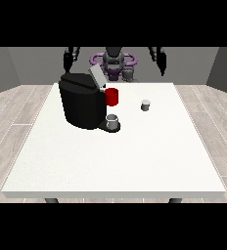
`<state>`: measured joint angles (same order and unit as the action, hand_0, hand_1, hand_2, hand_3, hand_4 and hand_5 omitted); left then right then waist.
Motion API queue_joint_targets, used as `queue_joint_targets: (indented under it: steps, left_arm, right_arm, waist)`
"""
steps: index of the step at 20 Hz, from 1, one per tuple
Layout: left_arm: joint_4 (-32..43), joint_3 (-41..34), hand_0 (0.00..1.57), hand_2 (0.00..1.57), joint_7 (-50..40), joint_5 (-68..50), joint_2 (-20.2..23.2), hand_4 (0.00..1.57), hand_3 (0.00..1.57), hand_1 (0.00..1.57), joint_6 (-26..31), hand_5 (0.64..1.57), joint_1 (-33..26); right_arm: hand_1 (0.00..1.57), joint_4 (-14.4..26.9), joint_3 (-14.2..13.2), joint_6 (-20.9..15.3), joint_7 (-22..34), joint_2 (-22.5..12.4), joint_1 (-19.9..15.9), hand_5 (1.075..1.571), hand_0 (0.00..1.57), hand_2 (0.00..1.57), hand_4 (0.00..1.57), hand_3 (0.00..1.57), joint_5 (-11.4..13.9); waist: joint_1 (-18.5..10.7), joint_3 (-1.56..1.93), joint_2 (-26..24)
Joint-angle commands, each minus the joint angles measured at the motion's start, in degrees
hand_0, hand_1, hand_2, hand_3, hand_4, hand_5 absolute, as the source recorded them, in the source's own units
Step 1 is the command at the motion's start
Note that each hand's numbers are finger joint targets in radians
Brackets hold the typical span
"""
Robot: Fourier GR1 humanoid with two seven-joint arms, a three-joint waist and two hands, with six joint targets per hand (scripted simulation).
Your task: Insert the coffee pod into the coffee machine and close the lid
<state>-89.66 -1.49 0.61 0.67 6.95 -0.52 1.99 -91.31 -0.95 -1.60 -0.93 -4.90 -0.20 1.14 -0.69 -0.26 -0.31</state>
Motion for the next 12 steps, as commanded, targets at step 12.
queue_joint_targets:
  steps: [12]
  left_arm:
    - [5.6,2.3,0.0,0.0,9.7,12.1,12.7,0.0,0.0,0.0,8.2,1.571,1.8]
  right_arm:
    - [0.0,0.9,2.5,-7.0,-0.6,1.9,1.1,1.571,0.0,0.0,0.0,0.0,8.8]
  waist:
    - [4.7,0.23,1.7]
